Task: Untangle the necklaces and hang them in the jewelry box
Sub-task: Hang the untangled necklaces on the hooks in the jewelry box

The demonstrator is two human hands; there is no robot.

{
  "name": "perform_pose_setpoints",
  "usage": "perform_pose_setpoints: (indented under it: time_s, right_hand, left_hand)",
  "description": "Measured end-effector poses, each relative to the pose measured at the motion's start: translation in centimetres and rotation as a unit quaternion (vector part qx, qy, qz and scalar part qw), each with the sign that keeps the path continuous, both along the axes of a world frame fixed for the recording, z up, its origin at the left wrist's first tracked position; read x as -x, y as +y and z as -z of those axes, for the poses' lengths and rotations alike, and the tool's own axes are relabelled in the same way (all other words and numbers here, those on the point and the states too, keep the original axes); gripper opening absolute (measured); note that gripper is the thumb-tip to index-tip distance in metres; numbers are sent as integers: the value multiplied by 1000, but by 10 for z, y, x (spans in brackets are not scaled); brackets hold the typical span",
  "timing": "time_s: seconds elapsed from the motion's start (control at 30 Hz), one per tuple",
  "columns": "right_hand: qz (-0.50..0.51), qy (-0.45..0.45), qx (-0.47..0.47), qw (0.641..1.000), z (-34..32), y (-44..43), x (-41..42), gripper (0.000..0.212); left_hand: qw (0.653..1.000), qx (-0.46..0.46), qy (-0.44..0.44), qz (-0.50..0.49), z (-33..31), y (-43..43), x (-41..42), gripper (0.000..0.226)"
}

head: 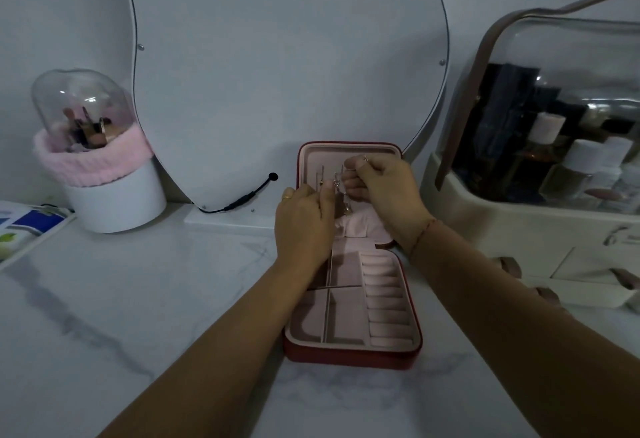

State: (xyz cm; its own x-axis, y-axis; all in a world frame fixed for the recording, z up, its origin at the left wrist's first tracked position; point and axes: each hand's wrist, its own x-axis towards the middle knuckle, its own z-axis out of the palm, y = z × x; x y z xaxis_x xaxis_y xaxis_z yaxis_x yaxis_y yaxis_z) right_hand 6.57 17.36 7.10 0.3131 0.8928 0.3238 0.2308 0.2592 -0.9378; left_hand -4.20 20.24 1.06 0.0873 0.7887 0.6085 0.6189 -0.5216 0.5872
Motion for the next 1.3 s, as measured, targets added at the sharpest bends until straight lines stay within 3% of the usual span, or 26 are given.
perform_pose_setpoints:
  time_s: [0.17,0.37,0.57,0.67,0.73,0.87,1.0,1.2,1.3]
  right_hand:
    - [-8,11,-8,1000,-6,-2,4,23]
    - [-5,-46,89,995,2,-8,-1,22]
    - [1,-123,68,990,5,-86,-21,16]
    - [41,-258,109,959,11,-145,-54,10]
    - [90,-270,123,951,15,-179,-88,9]
    - [187,-311,191,912,33,-220,-155,3]
    - [181,-368,270,871,62,-227,-184,10]
    - [192,-392,241,867,72,-218,-185,9]
    - [184,-426,273,843,72,-212,-183,13]
  left_hand:
    - [1000,10,4,4,-2,-3,2,75]
    - [1000,18,2,3,-4,-3,4,79]
    - [998,2,54,25,-2,-5,8,76]
    - [997,30,59,38,-6,-15,7,65]
    - [996,46,52,60,-8,-25,3,50]
    - [983,76,44,161,-9,-57,-6,44]
    - [963,127,70,225,-5,-91,-12,40]
    - [955,147,91,243,4,-101,-9,42]
    - [957,137,96,236,3,-103,-9,43]
